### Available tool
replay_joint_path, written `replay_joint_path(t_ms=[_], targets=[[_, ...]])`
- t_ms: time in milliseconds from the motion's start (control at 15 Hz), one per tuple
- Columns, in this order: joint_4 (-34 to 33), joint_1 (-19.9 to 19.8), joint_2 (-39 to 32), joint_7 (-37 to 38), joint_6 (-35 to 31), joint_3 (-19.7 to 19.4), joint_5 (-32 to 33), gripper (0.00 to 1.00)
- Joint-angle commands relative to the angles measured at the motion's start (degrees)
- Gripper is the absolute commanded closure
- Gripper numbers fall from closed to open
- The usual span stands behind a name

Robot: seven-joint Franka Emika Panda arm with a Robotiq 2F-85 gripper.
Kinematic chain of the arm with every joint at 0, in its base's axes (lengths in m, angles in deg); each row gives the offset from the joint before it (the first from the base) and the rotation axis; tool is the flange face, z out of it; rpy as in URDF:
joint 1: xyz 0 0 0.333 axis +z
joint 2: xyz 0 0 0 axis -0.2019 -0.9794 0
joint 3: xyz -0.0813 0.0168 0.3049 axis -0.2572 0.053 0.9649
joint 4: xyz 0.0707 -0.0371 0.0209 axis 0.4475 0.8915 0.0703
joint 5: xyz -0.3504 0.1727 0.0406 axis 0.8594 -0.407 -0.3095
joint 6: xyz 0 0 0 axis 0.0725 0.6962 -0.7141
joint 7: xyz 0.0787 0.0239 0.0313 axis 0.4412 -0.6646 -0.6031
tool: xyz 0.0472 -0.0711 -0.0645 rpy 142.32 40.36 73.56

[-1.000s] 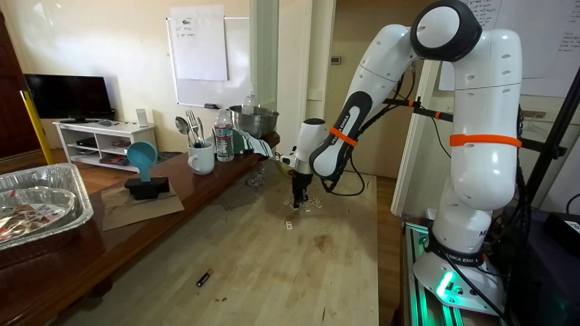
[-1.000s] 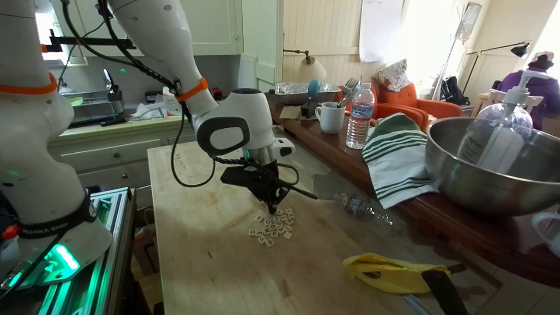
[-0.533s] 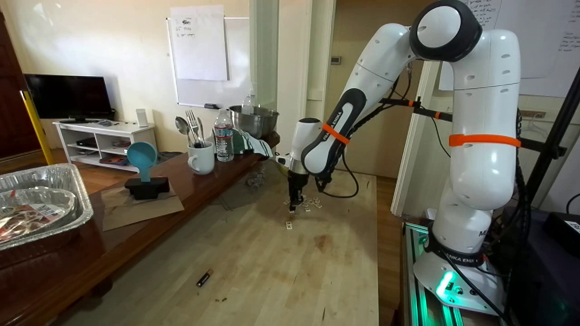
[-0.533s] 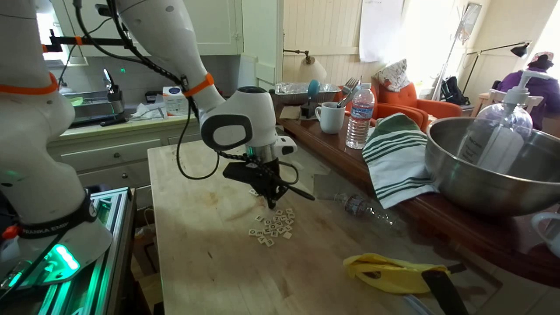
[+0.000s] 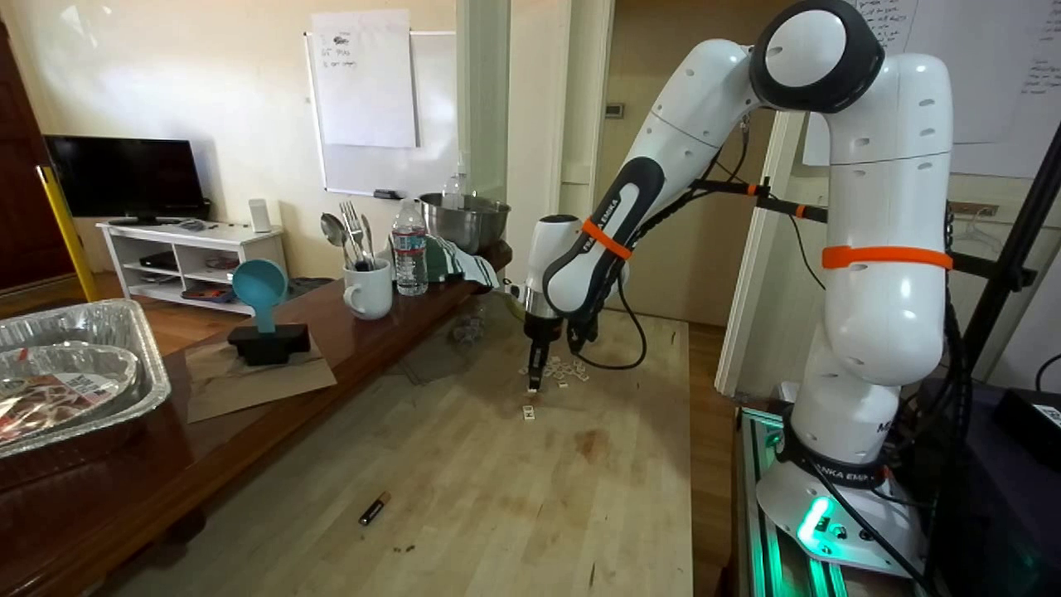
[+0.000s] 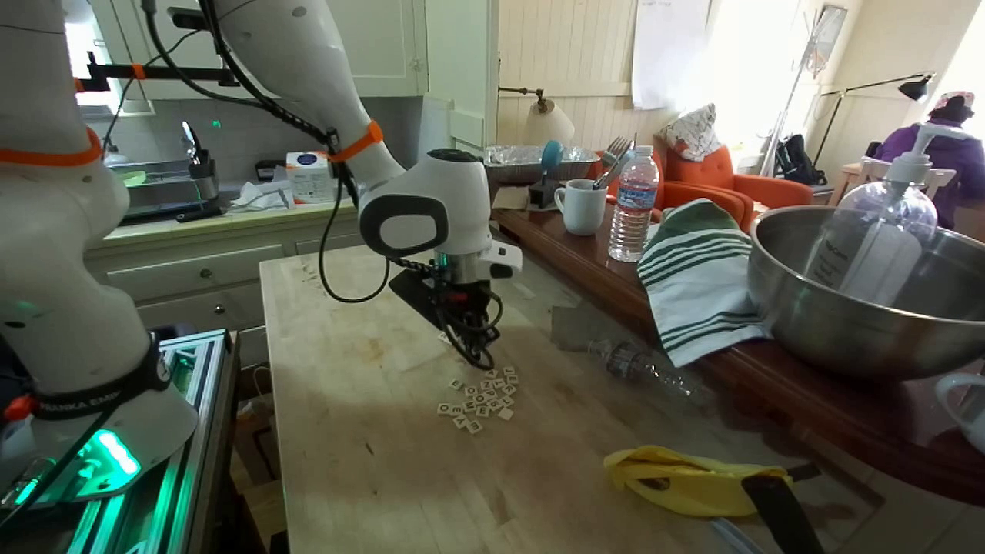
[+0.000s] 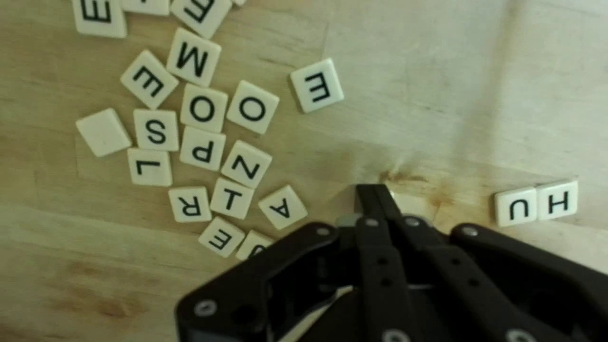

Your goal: Create the word 'Hum'.

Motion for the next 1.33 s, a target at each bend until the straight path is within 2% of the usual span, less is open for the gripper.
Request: replay_joint_path(t_ms=[0, 267, 467, 667, 1067, 1267], targets=[[1.1, 1.18, 0.18, 8.37, 0.43, -1.26, -2.97, 1.0], [1.07, 1.53, 0.63, 16.02, 2.53, -0.98, -6.89, 1.0], [0.51, 1.33, 0.86, 16.5, 5.22, 0.43, -12.41, 1.0], [0.85, 2.05, 2.17, 16.71, 6.9, 0.66, -15.11, 1.0], [3.52, 4.61, 7.25, 21.01, 4.16, -1.39, -10.25, 1.0], [2.86, 5.05, 7.63, 19.39, 5.56, -2.16, -5.51, 1.0]])
